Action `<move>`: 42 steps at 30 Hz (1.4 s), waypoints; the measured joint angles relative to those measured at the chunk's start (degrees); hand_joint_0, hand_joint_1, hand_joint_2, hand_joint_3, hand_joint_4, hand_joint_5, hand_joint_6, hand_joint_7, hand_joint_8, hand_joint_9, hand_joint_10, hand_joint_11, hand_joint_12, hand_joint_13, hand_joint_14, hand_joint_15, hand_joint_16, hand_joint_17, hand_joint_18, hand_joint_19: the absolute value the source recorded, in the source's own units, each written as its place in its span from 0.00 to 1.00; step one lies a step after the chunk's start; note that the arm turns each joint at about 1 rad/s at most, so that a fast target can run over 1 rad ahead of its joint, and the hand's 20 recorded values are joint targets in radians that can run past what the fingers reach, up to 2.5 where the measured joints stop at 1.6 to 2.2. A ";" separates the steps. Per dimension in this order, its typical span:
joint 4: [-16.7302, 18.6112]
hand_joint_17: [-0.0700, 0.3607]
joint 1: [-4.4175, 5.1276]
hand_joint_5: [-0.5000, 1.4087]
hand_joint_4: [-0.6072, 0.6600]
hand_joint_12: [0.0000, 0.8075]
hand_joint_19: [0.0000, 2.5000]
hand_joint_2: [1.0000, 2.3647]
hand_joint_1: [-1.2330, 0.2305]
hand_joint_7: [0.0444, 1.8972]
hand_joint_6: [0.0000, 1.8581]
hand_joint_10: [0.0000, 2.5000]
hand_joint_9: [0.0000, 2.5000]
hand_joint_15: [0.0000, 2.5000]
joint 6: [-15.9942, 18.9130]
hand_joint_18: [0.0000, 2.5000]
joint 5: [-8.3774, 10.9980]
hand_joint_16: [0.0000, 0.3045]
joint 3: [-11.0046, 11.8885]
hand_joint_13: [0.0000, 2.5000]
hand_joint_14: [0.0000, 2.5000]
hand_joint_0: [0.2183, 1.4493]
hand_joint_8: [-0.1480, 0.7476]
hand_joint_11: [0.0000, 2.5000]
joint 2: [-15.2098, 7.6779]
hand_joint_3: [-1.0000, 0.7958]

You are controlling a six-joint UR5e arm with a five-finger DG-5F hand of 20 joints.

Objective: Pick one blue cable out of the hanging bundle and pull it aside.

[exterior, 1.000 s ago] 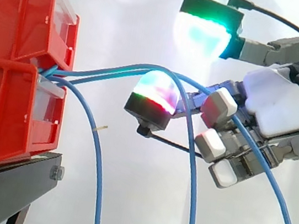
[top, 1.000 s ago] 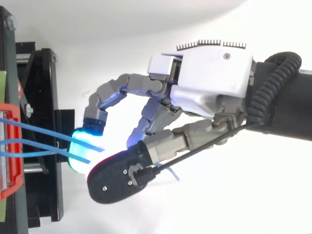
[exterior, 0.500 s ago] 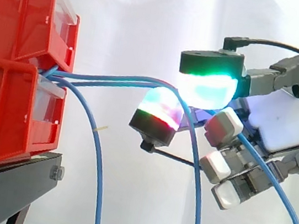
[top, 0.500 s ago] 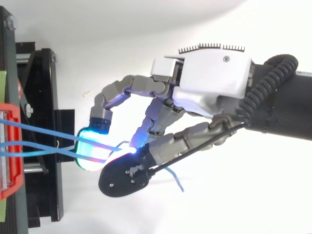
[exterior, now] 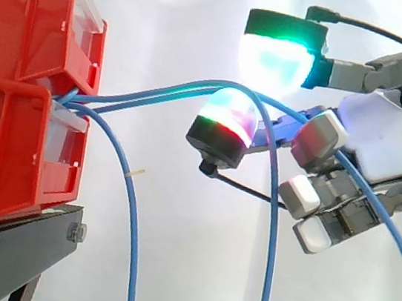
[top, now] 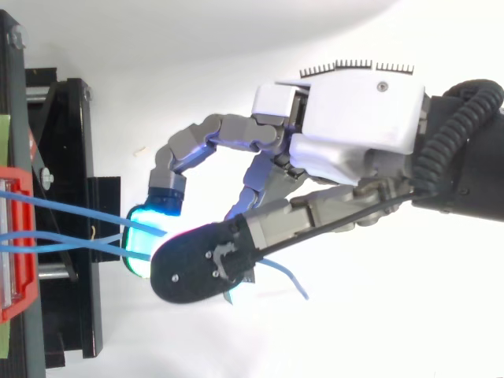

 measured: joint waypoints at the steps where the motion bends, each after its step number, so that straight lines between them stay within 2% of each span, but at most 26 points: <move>1: -0.32 0.40 -0.03 0.23 0.46 0.35 0.20 0.00 0.46 0.51 0.47 0.01 0.54 0.22 -0.20 0.34 -0.03 0.15 0.01 0.42 0.01 0.23 0.44 0.27 0.13 0.28; 3: -0.76 0.38 -0.10 0.23 0.45 0.33 0.21 0.00 0.42 0.54 0.47 0.01 0.53 0.23 -0.49 0.33 -0.09 0.14 0.02 0.41 0.01 0.29 0.43 0.28 0.29 0.29; 6: -1.12 0.38 -0.21 0.22 0.45 0.33 0.21 0.01 0.35 0.56 0.48 0.01 0.51 0.23 -0.73 0.33 -0.16 0.14 0.03 0.41 0.01 0.30 0.42 0.29 0.40 0.38; 9: -1.23 0.38 -0.30 0.22 0.45 0.33 0.20 0.01 0.33 0.55 0.48 0.01 0.50 0.23 -0.80 0.33 -0.18 0.14 0.04 0.41 0.01 0.30 0.43 0.28 0.41 0.41; 10: -1.24 0.38 -0.32 0.22 0.45 0.34 0.20 0.01 0.33 0.52 0.49 0.01 0.50 0.23 -0.81 0.33 -0.19 0.14 0.03 0.40 0.01 0.30 0.43 0.29 0.42 0.41; 13: -1.26 0.39 -0.36 0.21 0.44 0.33 0.20 0.02 0.27 0.51 0.49 0.01 0.48 0.23 -0.82 0.32 -0.19 0.14 0.02 0.40 0.01 0.34 0.43 0.28 0.45 0.43; 19: -1.19 0.38 -0.43 0.20 0.36 0.32 0.18 0.01 0.24 0.50 0.51 0.01 0.46 0.22 -0.83 0.32 -0.19 0.14 0.02 0.39 0.01 0.41 0.42 0.29 0.43 0.38; 24: -1.18 0.38 -0.44 0.20 0.29 0.31 0.17 0.00 0.23 0.51 0.51 0.01 0.46 0.22 -0.83 0.32 -0.19 0.13 0.02 0.39 0.01 0.45 0.40 0.29 0.42 0.28; 28: -1.17 0.37 -0.44 0.20 0.33 0.30 0.17 0.00 0.23 0.50 0.51 0.01 0.47 0.22 -0.83 0.31 -0.19 0.13 0.00 0.39 0.01 0.40 0.40 0.29 0.43 0.28; 29: -1.17 0.37 -0.44 0.21 0.37 0.30 0.17 0.00 0.24 0.50 0.50 0.01 0.48 0.22 -0.83 0.31 -0.20 0.13 -0.01 0.39 0.01 0.38 0.40 0.29 0.42 0.28; 30: -1.17 0.37 -0.43 0.22 0.43 0.31 0.18 0.00 0.26 0.48 0.50 0.01 0.49 0.22 -0.83 0.32 -0.19 0.13 0.01 0.40 0.01 0.30 0.41 0.29 0.42 0.28; 31: -1.18 0.38 -0.42 0.22 0.44 0.32 0.18 0.00 0.26 0.47 0.49 0.01 0.49 0.22 -0.83 0.32 -0.19 0.13 0.01 0.40 0.01 0.28 0.41 0.29 0.41 0.28; 32: -1.18 0.41 -0.42 0.23 0.45 0.34 0.18 0.00 0.32 0.48 0.48 0.01 0.51 0.22 -0.83 0.34 -0.19 0.15 0.01 0.41 0.01 0.20 0.44 0.27 0.41 0.28; 35: -1.18 0.44 -0.45 0.23 0.46 0.37 0.18 0.00 0.39 0.45 0.47 0.01 0.52 0.21 -0.83 0.37 -0.19 0.17 0.00 0.43 0.01 0.16 0.45 0.26 0.41 0.28; 36: -1.17 0.44 -0.45 0.24 0.47 0.38 0.18 0.00 0.44 0.46 0.46 0.01 0.53 0.21 -0.83 0.37 -0.20 0.18 0.01 0.43 0.01 0.15 0.46 0.26 0.41 0.28; 40: -1.17 0.44 -0.55 0.24 0.46 0.38 0.19 0.00 0.51 0.46 0.45 0.01 0.53 0.22 -0.83 0.37 -0.22 0.18 0.01 0.43 0.01 0.16 0.46 0.25 0.40 0.28; 41: -1.17 0.40 -0.57 0.23 0.45 0.35 0.20 0.00 0.53 0.49 0.45 0.01 0.52 0.23 -0.83 0.34 -0.22 0.15 0.01 0.42 0.01 0.23 0.43 0.26 0.40 0.28; 42: -1.16 0.39 -0.61 0.23 0.45 0.33 0.22 0.00 0.50 0.53 0.45 0.01 0.53 0.23 -0.83 0.33 -0.22 0.14 0.00 0.42 0.01 0.28 0.43 0.27 0.40 0.28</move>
